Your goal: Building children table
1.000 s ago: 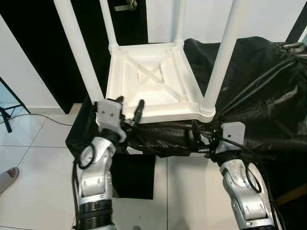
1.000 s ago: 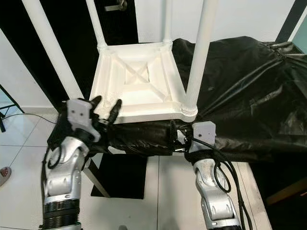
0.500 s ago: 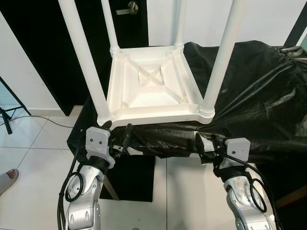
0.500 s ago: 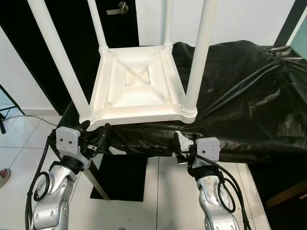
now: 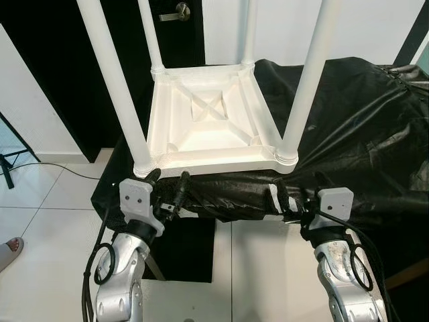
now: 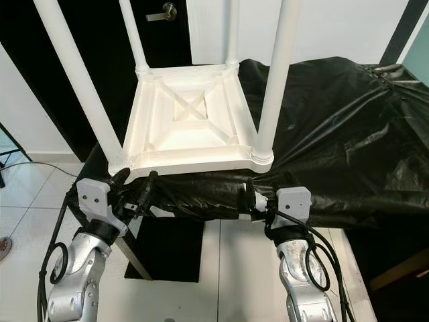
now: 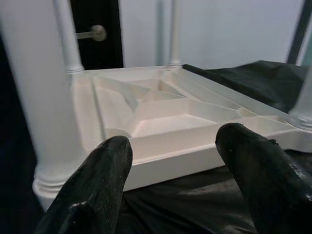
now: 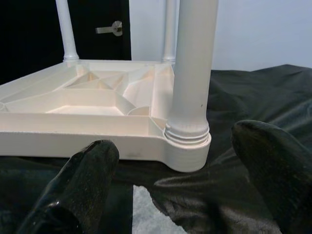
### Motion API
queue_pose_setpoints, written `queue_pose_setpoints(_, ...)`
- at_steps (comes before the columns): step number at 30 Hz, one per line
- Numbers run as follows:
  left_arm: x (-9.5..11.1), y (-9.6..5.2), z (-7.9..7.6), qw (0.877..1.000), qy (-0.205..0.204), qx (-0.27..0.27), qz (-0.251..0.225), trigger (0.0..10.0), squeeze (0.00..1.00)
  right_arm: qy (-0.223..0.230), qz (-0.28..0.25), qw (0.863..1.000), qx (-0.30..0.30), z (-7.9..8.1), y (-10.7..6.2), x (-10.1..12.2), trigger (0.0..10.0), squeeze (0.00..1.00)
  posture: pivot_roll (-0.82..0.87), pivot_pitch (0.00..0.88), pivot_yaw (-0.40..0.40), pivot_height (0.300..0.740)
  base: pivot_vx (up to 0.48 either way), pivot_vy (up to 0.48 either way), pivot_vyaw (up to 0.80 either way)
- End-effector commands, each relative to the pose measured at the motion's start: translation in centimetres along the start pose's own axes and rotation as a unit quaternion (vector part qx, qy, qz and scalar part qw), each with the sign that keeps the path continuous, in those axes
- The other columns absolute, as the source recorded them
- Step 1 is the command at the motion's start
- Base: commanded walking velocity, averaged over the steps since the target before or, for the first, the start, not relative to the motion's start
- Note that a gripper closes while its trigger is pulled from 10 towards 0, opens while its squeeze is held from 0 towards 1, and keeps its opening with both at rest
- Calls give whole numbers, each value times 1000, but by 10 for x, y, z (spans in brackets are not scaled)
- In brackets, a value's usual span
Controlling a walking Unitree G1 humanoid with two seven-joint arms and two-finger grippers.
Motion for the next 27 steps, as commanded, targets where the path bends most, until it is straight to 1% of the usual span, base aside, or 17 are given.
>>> queue_pose_setpoints(1, -3, -2, 4, 999, -20, 32, -9, 10000, 0, -1, 0, 1000, -6, -2, 1, -1, 10000, 0, 90, 0, 5, 740, 0, 0, 0)
queue_pose_setpoints(4, -2, -2, 5, 999, -27, 35, -14, 10000, 0, 1, -3, 1000, -7, -1, 2, 0, 10000, 0, 91, 0, 5, 740, 0, 0, 0)
queue_pose_setpoints(5, -1, -2, 5, 999, -21, 36, -15, 10000, 0, -2, -4, 1000, -6, 0, 2, 0, 10000, 0, 91, 0, 4, 740, 0, 0, 0)
queue_pose_setpoints(13, 0, -2, 2, 999, -14, 27, -12, 10000, 0, -3, -9, 1000, -9, -2, 5, 2, 10000, 0, 87, 0, 9, 740, 0, 0, 0)
queue_pose_setpoints(27, -2, -2, -1, 1000, -12, 19, -8, 10000, 0, -3, -9, 1000, -8, -2, 5, 1, 10000, 0, 88, 0, 6, 740, 0, 0, 0)
Point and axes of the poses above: a point about 5 cm out from each wrist's last joint towards the gripper, its own y axis pointing out of the wrist towards the gripper, its own x axis along the axis of the wrist's last joint, z = x × y, the point moved 6 cm from there along y, pointing out of the wrist towards the gripper, and after that the axes turned 12 degrees about -y, right-handed, at the moved point
